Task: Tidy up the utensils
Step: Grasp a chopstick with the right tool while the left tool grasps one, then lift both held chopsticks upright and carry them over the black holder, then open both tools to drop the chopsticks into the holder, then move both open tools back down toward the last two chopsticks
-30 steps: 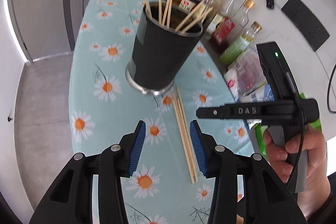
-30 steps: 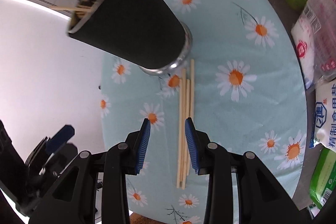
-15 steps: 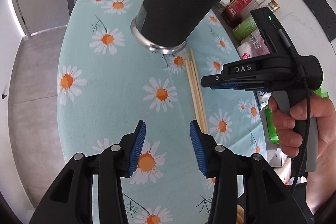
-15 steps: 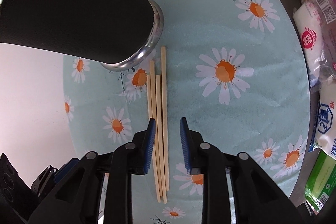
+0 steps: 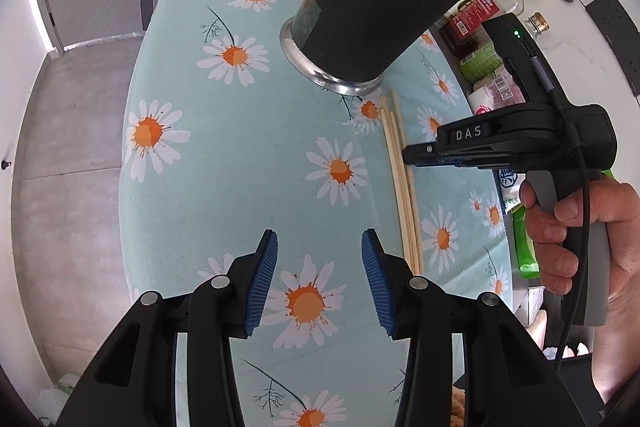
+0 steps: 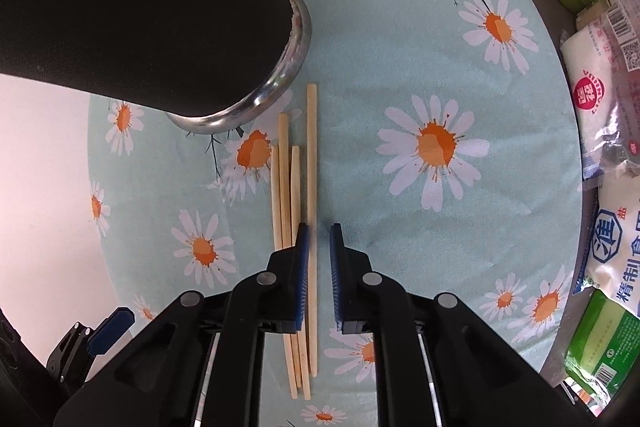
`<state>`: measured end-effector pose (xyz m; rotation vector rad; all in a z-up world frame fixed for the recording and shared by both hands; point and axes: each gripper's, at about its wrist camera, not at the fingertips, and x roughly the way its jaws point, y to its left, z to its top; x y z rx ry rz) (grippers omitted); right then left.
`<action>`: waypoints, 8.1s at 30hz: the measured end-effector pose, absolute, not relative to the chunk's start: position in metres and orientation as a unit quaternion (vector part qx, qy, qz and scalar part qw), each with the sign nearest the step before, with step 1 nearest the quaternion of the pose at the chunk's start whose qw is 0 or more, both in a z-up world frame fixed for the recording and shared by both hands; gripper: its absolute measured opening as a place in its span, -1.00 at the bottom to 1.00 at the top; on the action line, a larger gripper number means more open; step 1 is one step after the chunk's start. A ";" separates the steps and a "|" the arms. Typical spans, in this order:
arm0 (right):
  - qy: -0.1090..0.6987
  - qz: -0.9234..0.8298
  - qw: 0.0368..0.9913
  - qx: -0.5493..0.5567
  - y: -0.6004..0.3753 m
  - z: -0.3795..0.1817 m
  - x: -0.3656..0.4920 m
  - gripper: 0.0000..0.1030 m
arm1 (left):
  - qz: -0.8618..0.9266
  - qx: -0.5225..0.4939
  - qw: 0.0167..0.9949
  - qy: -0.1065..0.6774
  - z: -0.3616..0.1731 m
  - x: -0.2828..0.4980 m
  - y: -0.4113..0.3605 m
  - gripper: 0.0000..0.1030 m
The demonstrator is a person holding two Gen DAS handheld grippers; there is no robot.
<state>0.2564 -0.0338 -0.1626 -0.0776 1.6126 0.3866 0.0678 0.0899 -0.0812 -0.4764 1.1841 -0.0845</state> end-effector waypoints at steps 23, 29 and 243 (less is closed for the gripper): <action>0.714 0.196 0.671 -0.036 -0.041 -0.154 0.243 -0.89 | -0.031 -0.234 0.783 0.576 -0.078 0.089 0.076 -0.18; 0.705 0.240 0.667 0.004 -0.069 -0.133 0.236 -0.89 | -0.040 -0.256 0.756 0.601 -0.087 0.111 0.062 -0.18; 0.716 0.260 0.647 0.040 -0.072 -0.147 0.231 -0.64 | -0.058 -0.193 0.840 0.505 -0.077 0.041 0.049 -0.17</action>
